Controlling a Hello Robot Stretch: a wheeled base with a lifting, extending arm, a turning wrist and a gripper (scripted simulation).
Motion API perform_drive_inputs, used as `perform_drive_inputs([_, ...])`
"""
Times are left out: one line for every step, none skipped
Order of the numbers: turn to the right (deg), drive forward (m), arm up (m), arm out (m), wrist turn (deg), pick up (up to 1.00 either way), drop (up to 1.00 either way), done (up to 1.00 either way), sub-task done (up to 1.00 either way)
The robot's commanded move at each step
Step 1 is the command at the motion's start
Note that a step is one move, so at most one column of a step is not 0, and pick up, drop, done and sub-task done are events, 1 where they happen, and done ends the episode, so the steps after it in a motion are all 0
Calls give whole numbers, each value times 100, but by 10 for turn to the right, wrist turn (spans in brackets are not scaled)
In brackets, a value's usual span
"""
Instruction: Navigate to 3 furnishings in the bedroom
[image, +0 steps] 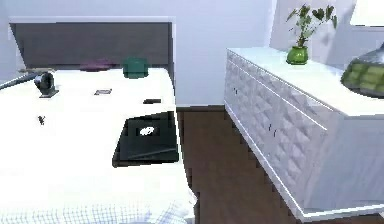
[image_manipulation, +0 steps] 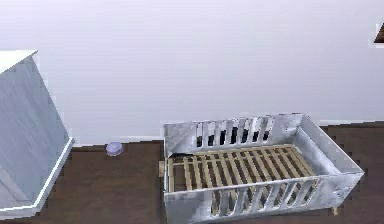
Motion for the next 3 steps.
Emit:
perform_drive_inputs([0, 15, 0, 0, 0, 0, 0, 0, 0])
perform_drive_inputs([270, 0, 0, 0, 0, 0, 0, 0, 0])
perform_drive_inputs([0, 0, 0, 0, 0, 0, 0, 100, 0])
